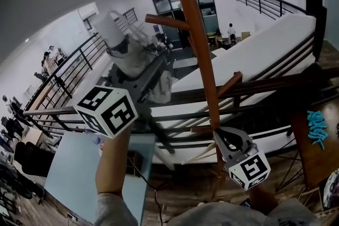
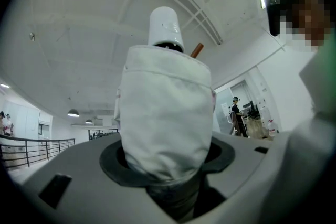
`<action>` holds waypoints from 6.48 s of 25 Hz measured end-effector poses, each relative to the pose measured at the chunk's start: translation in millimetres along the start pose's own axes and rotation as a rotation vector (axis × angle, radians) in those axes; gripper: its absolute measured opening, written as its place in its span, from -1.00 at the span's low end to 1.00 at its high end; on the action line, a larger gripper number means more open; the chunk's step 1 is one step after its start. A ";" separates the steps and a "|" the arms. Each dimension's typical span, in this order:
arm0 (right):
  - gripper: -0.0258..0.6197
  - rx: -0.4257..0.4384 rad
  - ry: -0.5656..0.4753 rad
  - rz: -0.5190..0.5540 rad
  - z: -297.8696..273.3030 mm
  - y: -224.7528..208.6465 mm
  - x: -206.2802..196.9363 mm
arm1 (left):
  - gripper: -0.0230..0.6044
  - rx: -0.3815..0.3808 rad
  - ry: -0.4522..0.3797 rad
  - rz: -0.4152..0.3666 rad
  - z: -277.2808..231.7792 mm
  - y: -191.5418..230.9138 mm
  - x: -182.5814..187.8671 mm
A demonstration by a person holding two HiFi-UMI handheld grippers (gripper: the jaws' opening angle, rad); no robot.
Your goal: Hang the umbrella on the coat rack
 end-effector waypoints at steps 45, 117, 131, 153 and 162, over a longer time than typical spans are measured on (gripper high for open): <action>-0.83 0.002 -0.035 0.004 1.0 -10.4 -13.0 | -0.08 -0.454 0.111 0.013 -1.6 -101.0 -24.1; -0.83 -0.245 0.224 -0.071 138.4 -88.3 -104.2 | 0.22 0.065 0.132 0.030 25.4 -131.6 -214.4; -0.83 -0.243 0.213 -0.083 154.3 -65.5 -106.6 | 0.22 0.123 0.236 0.087 89.7 -150.4 -250.3; -0.83 -0.140 0.153 -0.102 128.3 46.0 -73.1 | -0.56 0.198 0.271 0.104 207.0 -163.1 -243.0; -0.83 -0.131 0.161 -0.099 148.1 110.8 -64.5 | -0.79 0.195 0.284 0.122 272.7 -183.2 -237.6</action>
Point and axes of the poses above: the fingertips, and each gripper's own axes: z backward along the fingers, y to its left, x out of its top, the point moved 5 cm from there along z, backward along the fingers, and after that the axes turned 10 degrees about x, right-handed, at the moved point
